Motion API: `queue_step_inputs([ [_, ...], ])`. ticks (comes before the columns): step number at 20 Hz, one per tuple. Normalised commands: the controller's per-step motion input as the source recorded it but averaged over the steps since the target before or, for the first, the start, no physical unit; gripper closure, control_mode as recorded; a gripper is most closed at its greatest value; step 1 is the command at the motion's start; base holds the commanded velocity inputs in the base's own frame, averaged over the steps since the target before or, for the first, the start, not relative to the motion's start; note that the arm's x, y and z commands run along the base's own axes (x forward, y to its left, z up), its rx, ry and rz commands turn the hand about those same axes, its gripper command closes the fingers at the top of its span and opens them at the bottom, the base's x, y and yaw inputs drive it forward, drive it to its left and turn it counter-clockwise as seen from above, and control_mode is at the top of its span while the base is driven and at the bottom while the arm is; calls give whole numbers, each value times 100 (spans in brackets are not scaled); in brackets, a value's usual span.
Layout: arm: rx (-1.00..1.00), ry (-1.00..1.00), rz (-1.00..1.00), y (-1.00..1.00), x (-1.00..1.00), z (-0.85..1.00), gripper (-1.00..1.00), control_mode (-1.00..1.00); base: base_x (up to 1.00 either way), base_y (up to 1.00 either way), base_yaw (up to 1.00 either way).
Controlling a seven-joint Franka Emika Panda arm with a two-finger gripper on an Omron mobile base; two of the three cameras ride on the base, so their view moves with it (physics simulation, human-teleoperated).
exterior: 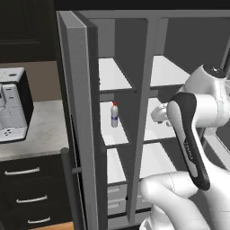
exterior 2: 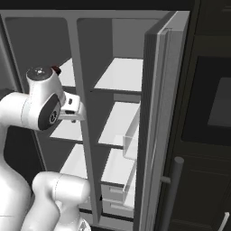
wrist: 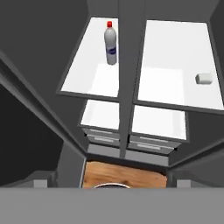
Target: Pick up the frozen steak from the freezer, place it on any shelf in the fridge, and close the fridge and freezer doors when done.
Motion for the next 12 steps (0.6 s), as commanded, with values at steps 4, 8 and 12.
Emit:
queue_step_inputs([
  [4,0,-10,3,15,-3,8,-100,-100,0,0,0],
  [8,0,-4,0,12,0,3,-100,100,0,16,0],
  [12,0,0,0,0,0,0,-100,100,1,36,0],
])
